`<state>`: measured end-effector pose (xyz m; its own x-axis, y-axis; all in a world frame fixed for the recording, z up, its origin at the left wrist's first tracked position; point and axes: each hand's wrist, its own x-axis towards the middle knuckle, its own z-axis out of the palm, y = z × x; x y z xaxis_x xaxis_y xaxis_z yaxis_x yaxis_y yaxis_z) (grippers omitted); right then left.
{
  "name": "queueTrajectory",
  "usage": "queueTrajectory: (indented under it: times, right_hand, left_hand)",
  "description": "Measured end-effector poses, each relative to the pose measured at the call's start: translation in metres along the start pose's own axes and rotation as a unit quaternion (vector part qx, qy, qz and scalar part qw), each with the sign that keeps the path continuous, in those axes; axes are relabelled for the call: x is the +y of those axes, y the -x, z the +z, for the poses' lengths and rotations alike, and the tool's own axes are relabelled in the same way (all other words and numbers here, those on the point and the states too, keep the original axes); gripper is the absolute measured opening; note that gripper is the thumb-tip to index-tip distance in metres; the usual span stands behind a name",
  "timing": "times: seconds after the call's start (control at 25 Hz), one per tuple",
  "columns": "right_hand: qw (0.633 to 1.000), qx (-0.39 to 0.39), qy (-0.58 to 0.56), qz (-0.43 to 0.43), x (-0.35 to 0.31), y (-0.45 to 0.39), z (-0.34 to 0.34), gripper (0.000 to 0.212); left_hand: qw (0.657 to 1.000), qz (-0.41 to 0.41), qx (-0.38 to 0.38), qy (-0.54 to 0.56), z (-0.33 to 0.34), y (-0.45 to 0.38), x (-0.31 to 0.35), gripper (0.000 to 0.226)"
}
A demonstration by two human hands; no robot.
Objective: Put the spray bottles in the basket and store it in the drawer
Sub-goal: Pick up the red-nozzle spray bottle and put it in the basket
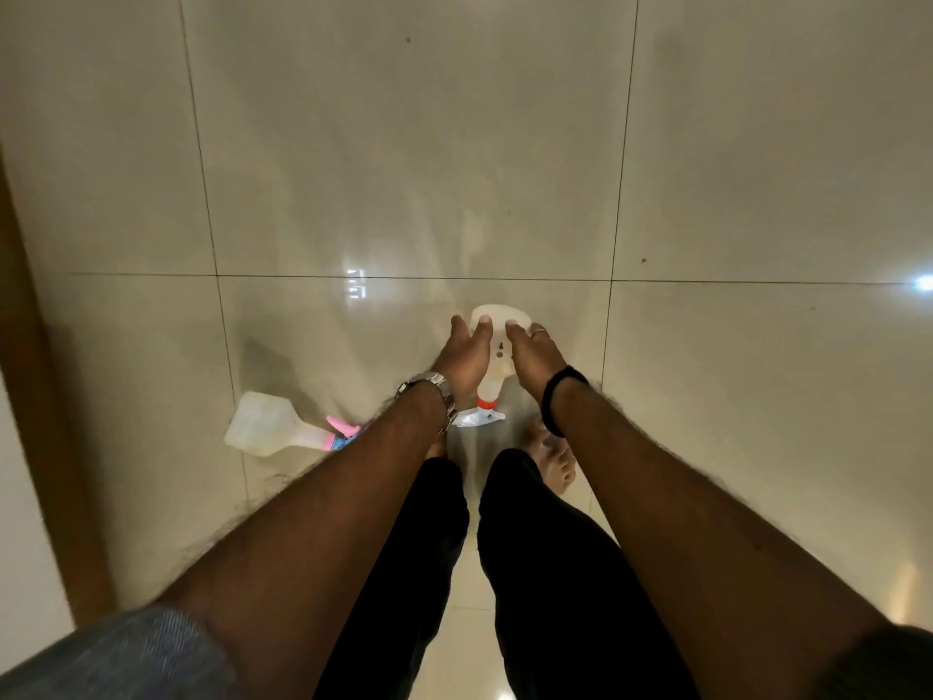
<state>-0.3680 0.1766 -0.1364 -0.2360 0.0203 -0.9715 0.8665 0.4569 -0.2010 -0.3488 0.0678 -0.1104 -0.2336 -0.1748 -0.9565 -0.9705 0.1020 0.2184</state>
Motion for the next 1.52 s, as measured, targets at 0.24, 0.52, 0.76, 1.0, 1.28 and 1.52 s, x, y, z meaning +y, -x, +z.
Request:
queueTrajectory:
  times: [0.24, 0.52, 0.76, 1.0, 1.28, 1.52]
  right_hand:
    - [0.991, 0.048, -0.125, -0.001, -0.017, 0.045, -0.007, 0.052]
    - [0.963, 0.136, -0.208, -0.103, -0.062, 0.155, -0.027, 0.022]
    - [0.971, 0.010, -0.208, -0.120, -0.083, 0.224, -0.041, 0.087]
    - [0.984, -0.052, 0.017, -0.168, -0.067, 0.279, -0.027, 0.075]
    - [0.933, -0.068, 0.169, -0.311, -0.018, 0.335, 0.068, 0.064]
    - [0.864, -0.109, 0.316, -0.376, 0.054, 0.389, 0.190, 0.037]
  left_hand:
    - [0.994, -0.009, 0.071, 0.078, -0.016, 0.038, 0.014, 0.055]
    - [0.970, -0.023, 0.073, 0.231, -0.049, 0.139, 0.048, 0.037]
    - [0.943, 0.087, 0.004, 0.320, -0.078, 0.233, 0.061, 0.051]
    - [0.961, 0.207, 0.013, 0.181, -0.106, 0.287, 0.021, 0.061]
    - [0.953, 0.232, 0.072, 0.178, -0.126, 0.335, -0.105, 0.073]
    - [0.946, 0.201, 0.165, 0.193, -0.166, 0.370, -0.255, 0.082]
